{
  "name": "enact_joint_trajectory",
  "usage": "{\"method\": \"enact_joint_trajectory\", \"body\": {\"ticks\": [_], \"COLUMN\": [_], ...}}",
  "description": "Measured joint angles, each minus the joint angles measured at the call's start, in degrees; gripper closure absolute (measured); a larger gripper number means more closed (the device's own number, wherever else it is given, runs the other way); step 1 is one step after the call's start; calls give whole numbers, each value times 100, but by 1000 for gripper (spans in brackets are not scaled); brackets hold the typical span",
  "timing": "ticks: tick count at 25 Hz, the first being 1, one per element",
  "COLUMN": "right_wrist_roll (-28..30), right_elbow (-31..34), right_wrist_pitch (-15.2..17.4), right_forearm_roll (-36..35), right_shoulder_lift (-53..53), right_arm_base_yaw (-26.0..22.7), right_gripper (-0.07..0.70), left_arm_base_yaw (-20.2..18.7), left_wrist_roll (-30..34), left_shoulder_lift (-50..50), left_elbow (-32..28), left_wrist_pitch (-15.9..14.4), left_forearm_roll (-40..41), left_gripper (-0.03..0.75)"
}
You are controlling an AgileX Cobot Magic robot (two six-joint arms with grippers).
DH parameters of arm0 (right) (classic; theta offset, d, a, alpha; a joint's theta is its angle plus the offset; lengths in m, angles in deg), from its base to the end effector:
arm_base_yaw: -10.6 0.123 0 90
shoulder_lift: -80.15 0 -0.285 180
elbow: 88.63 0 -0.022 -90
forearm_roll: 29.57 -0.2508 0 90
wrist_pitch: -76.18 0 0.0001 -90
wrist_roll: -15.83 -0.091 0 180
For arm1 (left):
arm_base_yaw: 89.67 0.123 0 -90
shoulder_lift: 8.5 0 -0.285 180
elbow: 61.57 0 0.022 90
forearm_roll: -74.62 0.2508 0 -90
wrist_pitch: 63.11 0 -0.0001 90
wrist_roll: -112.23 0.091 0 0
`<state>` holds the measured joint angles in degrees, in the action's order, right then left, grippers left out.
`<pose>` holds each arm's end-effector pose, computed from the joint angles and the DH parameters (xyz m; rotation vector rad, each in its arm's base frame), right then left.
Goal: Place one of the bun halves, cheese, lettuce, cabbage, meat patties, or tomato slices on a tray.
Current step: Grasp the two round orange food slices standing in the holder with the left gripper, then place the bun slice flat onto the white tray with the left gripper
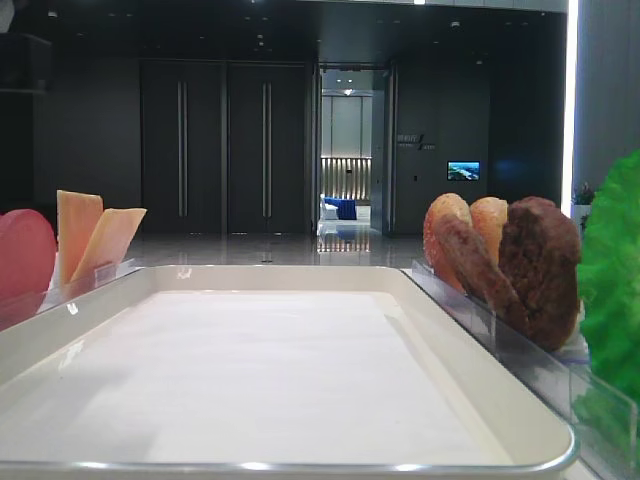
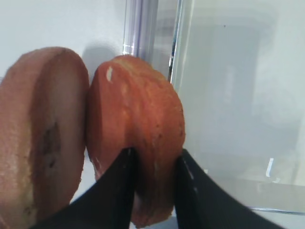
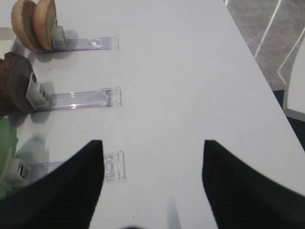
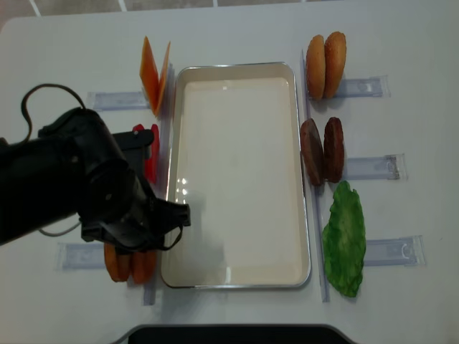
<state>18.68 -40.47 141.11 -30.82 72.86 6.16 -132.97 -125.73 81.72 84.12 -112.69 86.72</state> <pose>-0.0100 0.0026 0.2734 0.0270 2.1010 -0.0503 0.1776 -0.1474 0.1947 -0.1869 2.9409 0.0402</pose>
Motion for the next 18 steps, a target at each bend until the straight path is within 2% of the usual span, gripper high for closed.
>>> {"method": "enact_joint_trajectory", "body": {"ticks": [2,4,9,10,14,18], "right_wrist_roll": [0,0,0,0,0,0], "right_elbow": [0,0,0,0,0,0], "right_wrist_pitch": [0,0,0,0,0,0], "right_forearm_roll": [0,0,0,0,0,0], "right_shoulder_lift": [0,0,0,0,0,0], "right_arm_base_yaw": [0,0,0,0,0,0], "right_gripper": [202,202,202,202,202,202], "left_arm_base_yaw": [0,0,0,0,0,0], "left_wrist_roll": [0,38,279,340,476,788], "left_shoulder_lift": [18,18,55,55,65,65], "left_elbow": [88,270,1059,1186,1549,1595], "left_wrist_pitch": [-38,-204,-583,-583,-575,-323], "left_forearm_roll": [-14,-6,-31,-102,-255,-405], "left_gripper": [526,529,545,585,584,584]}}
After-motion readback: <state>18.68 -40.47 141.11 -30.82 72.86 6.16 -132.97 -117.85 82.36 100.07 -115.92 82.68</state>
